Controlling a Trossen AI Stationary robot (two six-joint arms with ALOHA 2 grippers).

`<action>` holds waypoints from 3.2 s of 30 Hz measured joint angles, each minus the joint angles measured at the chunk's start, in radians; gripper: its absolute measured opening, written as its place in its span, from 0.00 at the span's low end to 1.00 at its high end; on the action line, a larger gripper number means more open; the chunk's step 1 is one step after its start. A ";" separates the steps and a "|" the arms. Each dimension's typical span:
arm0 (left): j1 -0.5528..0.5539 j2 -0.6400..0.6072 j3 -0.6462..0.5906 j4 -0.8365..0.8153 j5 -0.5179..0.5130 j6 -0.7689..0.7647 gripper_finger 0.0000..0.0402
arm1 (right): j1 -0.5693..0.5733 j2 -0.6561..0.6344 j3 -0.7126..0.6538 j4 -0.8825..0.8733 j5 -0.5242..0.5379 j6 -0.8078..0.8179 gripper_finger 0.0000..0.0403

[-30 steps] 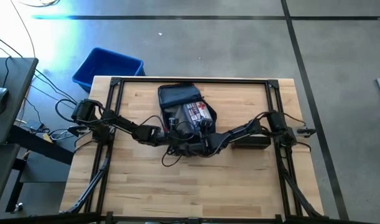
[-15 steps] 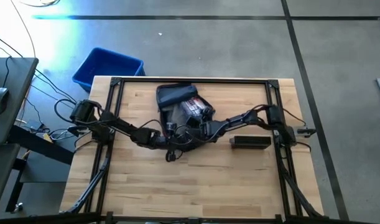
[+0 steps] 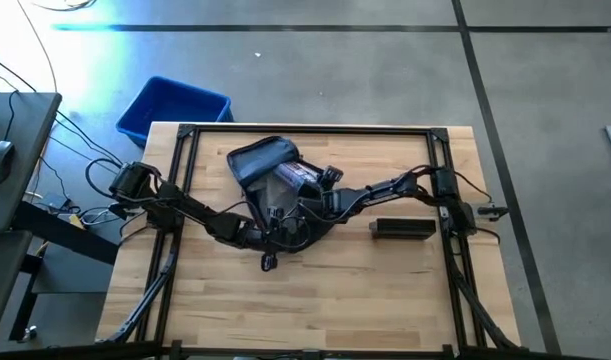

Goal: Unpack backpack
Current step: Remove the blue medicine kit from the black backpack, then remove the transparent zip bag from the black backpack

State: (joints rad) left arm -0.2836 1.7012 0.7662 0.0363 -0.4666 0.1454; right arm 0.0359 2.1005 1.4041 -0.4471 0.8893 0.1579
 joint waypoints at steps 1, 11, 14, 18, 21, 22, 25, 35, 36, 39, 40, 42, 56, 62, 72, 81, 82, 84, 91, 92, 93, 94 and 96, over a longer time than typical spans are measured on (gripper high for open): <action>0.000 0.000 0.000 -0.005 -0.012 -0.002 0.00 | 0.013 -0.013 0.001 -0.007 -0.005 -0.003 0.36; 0.001 0.000 0.000 -0.017 -0.064 -0.003 0.00 | 0.144 -0.222 0.002 -0.258 0.024 0.069 0.36; 0.002 0.000 0.000 -0.017 -0.070 -0.006 0.00 | 0.165 -0.309 0.004 -0.402 0.024 0.175 0.36; 0.002 0.000 0.001 -0.015 -0.075 -0.011 0.00 | 0.139 -0.403 0.005 -0.690 -0.040 0.423 0.36; 0.002 0.000 0.001 -0.012 -0.076 -0.012 0.00 | 0.082 -0.415 0.005 -0.948 -0.115 0.628 0.36; 0.002 0.000 0.001 -0.012 -0.076 -0.014 0.00 | 0.057 -0.411 0.004 -1.022 -0.145 0.690 0.36; 0.002 0.000 0.001 -0.011 -0.077 -0.014 0.00 | -0.040 -0.390 -0.016 -1.127 -0.247 0.804 0.36; 0.003 0.000 0.002 -0.009 -0.077 -0.014 0.00 | -0.273 -0.239 -0.140 -1.121 -0.352 0.723 0.36; 0.003 0.000 0.002 -0.009 -0.077 -0.014 0.00 | -0.279 -0.219 -0.141 -1.122 -0.346 0.716 0.36; 0.003 0.000 0.002 -0.009 -0.077 -0.014 0.00 | -0.285 -0.164 -0.142 -1.127 -0.332 0.684 0.36; 0.003 0.000 0.002 -0.009 -0.077 -0.014 0.00 | -0.287 -0.153 -0.142 -1.131 -0.328 0.672 0.36; 0.003 0.000 0.002 -0.009 -0.077 -0.014 0.00 | -0.286 -0.136 -0.142 -1.131 -0.322 0.652 0.36; 0.003 0.000 0.002 -0.010 -0.074 -0.014 0.00 | -0.280 -0.128 -0.143 -0.949 -0.439 0.462 0.80; 0.003 0.000 0.002 -0.012 -0.068 -0.014 0.00 | -0.269 -0.129 -0.142 -0.951 -0.429 0.410 0.77; -0.008 -0.014 0.012 -0.023 -0.067 -0.013 0.00 | -0.136 -0.132 0.032 -1.046 -0.254 0.409 0.70; -0.135 -0.165 0.047 -0.129 -0.068 -0.105 0.00 | 0.092 -0.135 0.332 -0.936 -0.018 0.388 0.65; -0.154 -0.183 0.047 -0.155 -0.068 -0.133 0.00 | 0.124 -0.135 0.345 -0.879 0.000 0.361 0.65; -0.198 -0.217 0.047 -0.217 -0.070 -0.199 0.00 | 0.190 -0.135 0.350 -0.738 0.038 0.273 0.65; -0.351 -0.241 0.037 -0.403 -0.116 -0.424 0.00 | 0.285 -0.067 0.349 -0.276 -0.204 -0.080 0.65; -0.367 -0.240 0.026 -0.403 -0.125 -0.441 0.00 | 0.278 -0.051 0.349 -0.233 -0.220 -0.110 0.65; -0.381 -0.240 0.012 -0.400 -0.142 -0.452 0.00 | 0.268 -0.036 0.349 -0.201 -0.229 -0.132 0.65; -0.393 -0.239 -0.001 -0.400 -0.164 -0.460 0.00 | 0.251 -0.020 0.349 -0.182 -0.239 -0.140 0.65; -0.408 -0.238 -0.017 -0.399 -0.219 -0.467 0.00 | 0.200 0.005 0.349 -0.171 -0.278 -0.135 0.65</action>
State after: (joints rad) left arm -0.6912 1.4631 0.7488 -0.3626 -0.6856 -0.3218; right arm 0.2356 2.1052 1.7527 -0.6179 0.6109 0.0230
